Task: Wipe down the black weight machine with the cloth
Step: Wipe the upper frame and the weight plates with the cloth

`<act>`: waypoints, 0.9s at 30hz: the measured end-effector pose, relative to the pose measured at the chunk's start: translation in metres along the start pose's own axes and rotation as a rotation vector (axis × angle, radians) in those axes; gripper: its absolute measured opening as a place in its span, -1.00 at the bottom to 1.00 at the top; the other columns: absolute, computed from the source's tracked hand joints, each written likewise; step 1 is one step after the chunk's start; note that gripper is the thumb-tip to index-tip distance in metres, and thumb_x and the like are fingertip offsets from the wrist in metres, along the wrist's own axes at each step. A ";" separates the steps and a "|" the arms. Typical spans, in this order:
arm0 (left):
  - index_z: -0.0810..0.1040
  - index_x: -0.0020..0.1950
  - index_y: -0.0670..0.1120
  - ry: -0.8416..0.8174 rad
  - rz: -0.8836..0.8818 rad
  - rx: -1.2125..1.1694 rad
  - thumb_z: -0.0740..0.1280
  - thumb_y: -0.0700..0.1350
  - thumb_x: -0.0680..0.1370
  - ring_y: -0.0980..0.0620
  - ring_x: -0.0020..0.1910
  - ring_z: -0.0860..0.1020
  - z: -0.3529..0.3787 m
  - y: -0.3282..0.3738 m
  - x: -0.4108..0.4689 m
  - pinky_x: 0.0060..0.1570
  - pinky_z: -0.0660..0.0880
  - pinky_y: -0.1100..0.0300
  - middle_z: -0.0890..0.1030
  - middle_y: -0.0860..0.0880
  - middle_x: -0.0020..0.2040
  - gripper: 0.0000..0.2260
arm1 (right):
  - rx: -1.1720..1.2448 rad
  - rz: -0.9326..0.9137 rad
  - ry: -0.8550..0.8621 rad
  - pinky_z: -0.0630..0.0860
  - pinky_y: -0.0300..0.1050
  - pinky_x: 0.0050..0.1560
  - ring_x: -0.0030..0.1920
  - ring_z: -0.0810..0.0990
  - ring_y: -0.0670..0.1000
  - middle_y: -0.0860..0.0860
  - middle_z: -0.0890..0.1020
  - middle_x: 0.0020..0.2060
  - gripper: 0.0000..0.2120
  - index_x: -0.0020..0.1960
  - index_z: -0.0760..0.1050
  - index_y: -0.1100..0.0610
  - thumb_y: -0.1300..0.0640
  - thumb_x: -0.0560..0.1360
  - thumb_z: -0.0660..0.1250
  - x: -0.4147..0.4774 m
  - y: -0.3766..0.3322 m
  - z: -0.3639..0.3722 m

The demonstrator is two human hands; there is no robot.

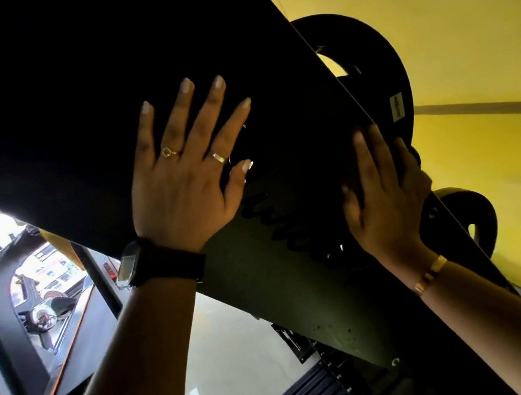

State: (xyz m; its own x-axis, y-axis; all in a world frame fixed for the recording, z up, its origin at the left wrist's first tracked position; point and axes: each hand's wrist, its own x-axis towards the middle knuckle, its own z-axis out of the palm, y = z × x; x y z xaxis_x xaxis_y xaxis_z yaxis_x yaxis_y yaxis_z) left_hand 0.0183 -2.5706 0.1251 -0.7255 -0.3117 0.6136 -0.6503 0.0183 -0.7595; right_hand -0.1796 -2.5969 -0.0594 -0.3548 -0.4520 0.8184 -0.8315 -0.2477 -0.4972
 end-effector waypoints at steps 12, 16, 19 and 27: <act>0.09 0.59 0.09 0.022 -0.033 -0.014 -0.04 0.17 0.66 -0.14 0.55 0.10 -0.001 0.004 0.000 0.48 -0.10 -0.11 0.15 -0.08 0.58 -0.51 | 0.034 -0.134 -0.115 0.23 0.26 0.27 0.40 0.18 0.29 0.04 -0.08 0.58 -0.42 0.58 -0.20 -0.03 -0.18 0.62 -0.17 -0.108 -0.057 0.022; 0.12 0.59 0.08 0.026 -0.035 -0.024 -0.03 0.17 0.67 -0.14 0.54 0.11 -0.002 0.004 0.000 0.49 -0.12 -0.09 0.17 -0.08 0.57 -0.51 | -0.088 -0.544 -0.047 0.29 0.10 0.15 0.51 0.06 0.28 0.04 -0.11 0.58 -0.37 0.59 -0.13 -0.04 -0.15 0.60 0.00 -0.133 -0.033 0.032; 0.14 0.58 0.08 0.032 -0.040 -0.023 -0.01 0.16 0.67 -0.14 0.55 0.12 -0.002 0.004 -0.001 0.49 -0.15 -0.06 0.18 -0.07 0.57 -0.52 | -0.213 -0.889 -0.013 0.25 0.10 0.24 0.55 -0.07 0.23 0.02 -0.04 0.58 -0.30 0.58 -0.07 -0.08 -0.16 0.54 0.16 -0.140 0.008 0.036; 0.15 0.58 0.07 0.036 -0.039 -0.017 -0.02 0.16 0.66 -0.13 0.54 0.12 0.000 0.004 -0.002 0.49 -0.09 -0.10 0.18 -0.08 0.57 -0.51 | -0.141 -0.267 -0.075 0.38 0.37 0.12 0.39 0.20 0.28 0.05 0.13 0.53 -0.42 0.54 0.07 -0.02 -0.24 0.59 -0.06 -0.086 0.037 0.018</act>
State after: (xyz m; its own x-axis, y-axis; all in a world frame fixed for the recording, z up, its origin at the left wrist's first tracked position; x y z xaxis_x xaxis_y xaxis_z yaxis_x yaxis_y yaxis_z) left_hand 0.0169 -2.5700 0.1210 -0.7068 -0.2781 0.6504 -0.6818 0.0231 -0.7311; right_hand -0.1727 -2.5825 -0.1534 -0.0875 -0.4505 0.8885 -0.9439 -0.2476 -0.2185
